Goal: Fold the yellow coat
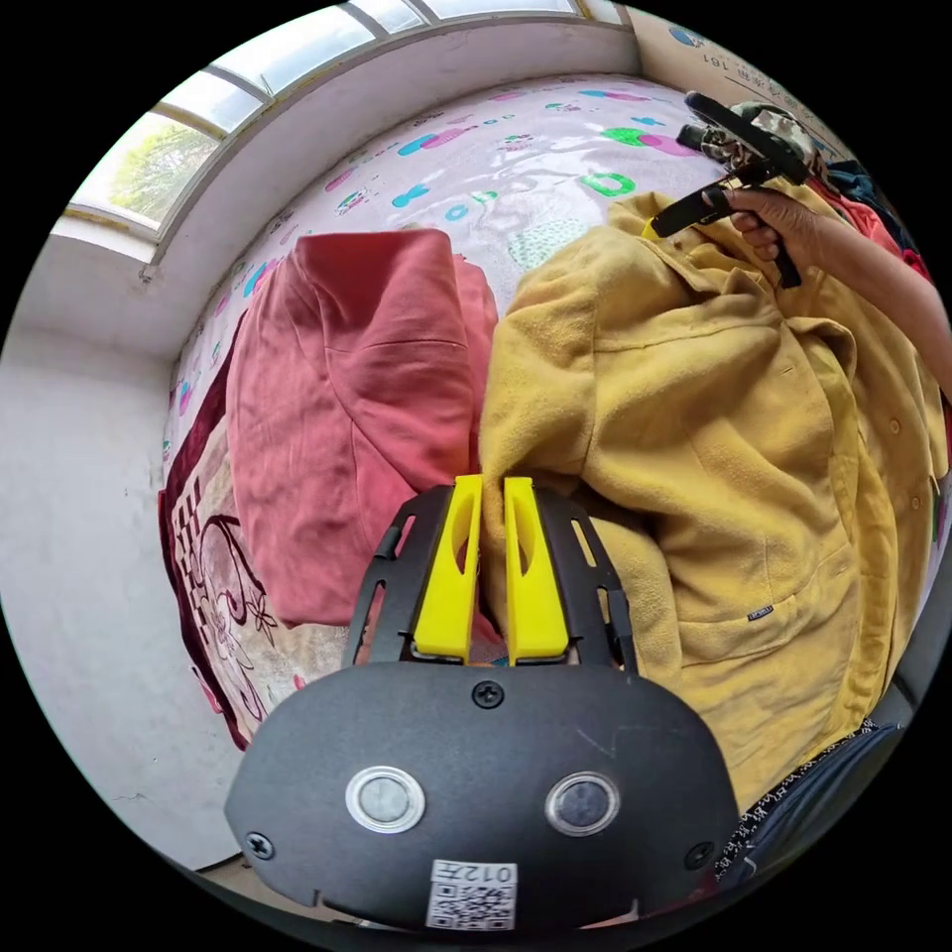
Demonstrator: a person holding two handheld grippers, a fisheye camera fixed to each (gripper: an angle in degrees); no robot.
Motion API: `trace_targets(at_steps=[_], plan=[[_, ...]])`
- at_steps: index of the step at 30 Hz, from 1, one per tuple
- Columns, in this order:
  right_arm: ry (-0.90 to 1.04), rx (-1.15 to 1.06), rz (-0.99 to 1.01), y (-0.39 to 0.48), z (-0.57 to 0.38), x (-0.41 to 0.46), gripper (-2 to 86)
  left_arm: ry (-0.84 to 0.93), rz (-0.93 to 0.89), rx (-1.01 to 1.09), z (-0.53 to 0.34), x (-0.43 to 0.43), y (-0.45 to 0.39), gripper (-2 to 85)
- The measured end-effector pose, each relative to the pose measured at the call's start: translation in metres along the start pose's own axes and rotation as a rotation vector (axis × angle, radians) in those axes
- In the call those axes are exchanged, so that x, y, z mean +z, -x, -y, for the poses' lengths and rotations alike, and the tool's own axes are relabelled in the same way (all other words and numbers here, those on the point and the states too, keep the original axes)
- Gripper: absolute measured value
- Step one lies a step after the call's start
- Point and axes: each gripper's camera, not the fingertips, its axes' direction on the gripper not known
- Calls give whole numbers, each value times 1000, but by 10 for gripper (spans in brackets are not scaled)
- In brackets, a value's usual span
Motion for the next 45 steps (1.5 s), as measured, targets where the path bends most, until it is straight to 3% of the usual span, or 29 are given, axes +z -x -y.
trace_targets(at_steps=[6,15,20,24,27,29,34,38,41,45], plan=[[-84,-358,-426,81,37,-12,17,-19,-52,-25,-3,8,7,2],[-24,-307,-620,117,58,56,27,15,38,44,6,24,-9,4],[79,-168,-477,107,87,21,71,45,55,56,10,31,-7,5],[-64,-101,-334,95,64,-69,97,49,3,26,9,34,8,5],[-192,-196,-171,118,10,-122,48,13,-77,1,-1,25,25,5],[-170,-291,-98,140,-26,-122,24,-30,-154,-32,-11,13,40,6],[-13,-390,-206,178,-81,-61,5,-117,-328,-87,-45,-11,80,6],[117,-321,-425,164,-66,-18,0,-219,-448,-239,-73,-26,118,3],[127,-232,-408,144,-44,-22,-2,-287,-502,-97,-68,-46,82,3],[147,-175,-393,138,-17,-38,-3,-164,-381,181,-35,-23,-22,2]])
